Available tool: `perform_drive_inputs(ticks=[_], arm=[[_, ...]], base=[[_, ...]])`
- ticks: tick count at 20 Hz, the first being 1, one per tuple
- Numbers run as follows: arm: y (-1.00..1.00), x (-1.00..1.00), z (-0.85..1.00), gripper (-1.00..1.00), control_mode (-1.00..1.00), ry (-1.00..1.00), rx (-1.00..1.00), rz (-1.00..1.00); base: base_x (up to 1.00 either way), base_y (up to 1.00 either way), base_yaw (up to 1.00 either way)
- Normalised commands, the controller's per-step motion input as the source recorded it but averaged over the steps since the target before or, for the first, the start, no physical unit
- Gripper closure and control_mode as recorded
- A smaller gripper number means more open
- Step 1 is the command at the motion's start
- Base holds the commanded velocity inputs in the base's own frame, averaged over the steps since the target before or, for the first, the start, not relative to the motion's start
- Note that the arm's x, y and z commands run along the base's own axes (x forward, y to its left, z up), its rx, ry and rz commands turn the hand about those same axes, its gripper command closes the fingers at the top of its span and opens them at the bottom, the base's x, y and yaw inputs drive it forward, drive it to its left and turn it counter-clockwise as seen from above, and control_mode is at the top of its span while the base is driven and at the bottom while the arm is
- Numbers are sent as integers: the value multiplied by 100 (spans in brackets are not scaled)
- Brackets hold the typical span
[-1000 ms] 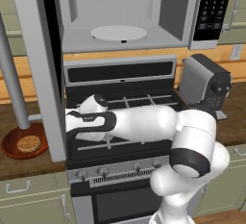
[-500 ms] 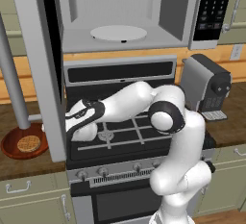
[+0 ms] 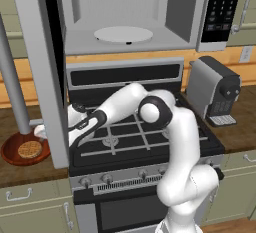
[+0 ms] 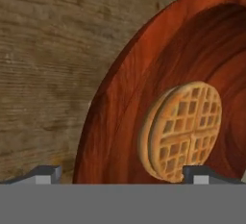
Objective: Open the microwave, place the bowl with waffle inside the microwave, then close the microwave door and turn it on.
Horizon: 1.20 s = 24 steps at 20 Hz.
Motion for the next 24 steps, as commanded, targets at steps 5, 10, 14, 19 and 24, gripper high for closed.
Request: perform_drive_inputs(ticks=[5,10,14,19,24], arm=[[34,29,-22,-100,-100,7,-9,0],[23,3,-5,100,-100,1,-4,0],[-5,0,0,100,-100,0,1,0],[-35,4,0,100,-100,0,3,0],[-47,6,4,100,-100,4,3,0]], base=[[0,0,0],[0,0,0],[0,0,0],[0,0,0],[0,0,0]])
